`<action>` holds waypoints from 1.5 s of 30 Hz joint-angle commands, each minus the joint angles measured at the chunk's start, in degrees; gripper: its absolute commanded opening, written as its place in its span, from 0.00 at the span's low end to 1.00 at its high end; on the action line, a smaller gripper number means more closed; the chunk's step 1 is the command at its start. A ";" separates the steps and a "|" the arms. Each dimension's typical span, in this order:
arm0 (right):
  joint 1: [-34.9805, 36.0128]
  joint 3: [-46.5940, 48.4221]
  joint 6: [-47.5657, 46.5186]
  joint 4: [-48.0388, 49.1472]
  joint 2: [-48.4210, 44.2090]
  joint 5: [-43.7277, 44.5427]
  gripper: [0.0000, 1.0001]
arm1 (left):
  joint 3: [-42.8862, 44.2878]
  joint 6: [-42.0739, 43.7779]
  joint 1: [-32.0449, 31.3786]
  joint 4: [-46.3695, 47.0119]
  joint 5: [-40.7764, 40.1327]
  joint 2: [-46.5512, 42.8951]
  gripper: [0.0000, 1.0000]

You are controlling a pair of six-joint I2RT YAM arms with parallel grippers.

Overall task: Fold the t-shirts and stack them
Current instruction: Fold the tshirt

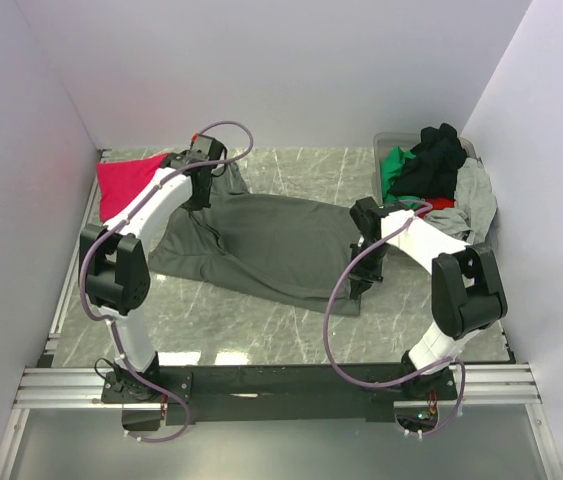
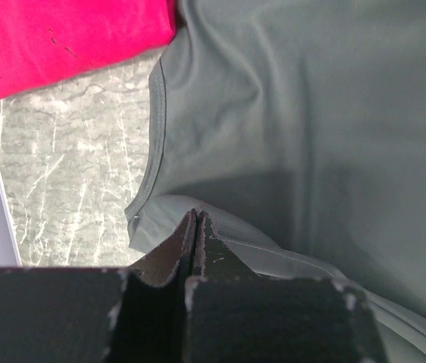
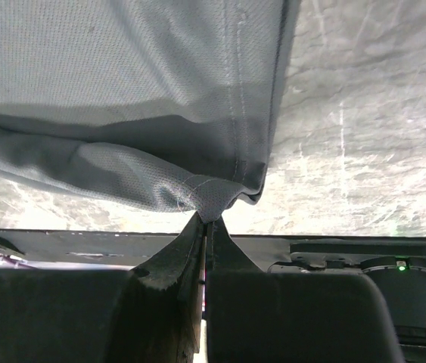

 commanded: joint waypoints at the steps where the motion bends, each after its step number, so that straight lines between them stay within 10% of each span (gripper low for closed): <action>1: -1.25 2.30 -1.32 -0.13 0.38 -0.80 0.00 | 3.63 0.05 -0.29 0.91 -2.65 0.66 0.00; 45: -6.61 1.51 -1.06 4.61 3.37 -0.18 0.00 | 7.41 -6.36 2.52 -1.73 -3.18 4.79 0.00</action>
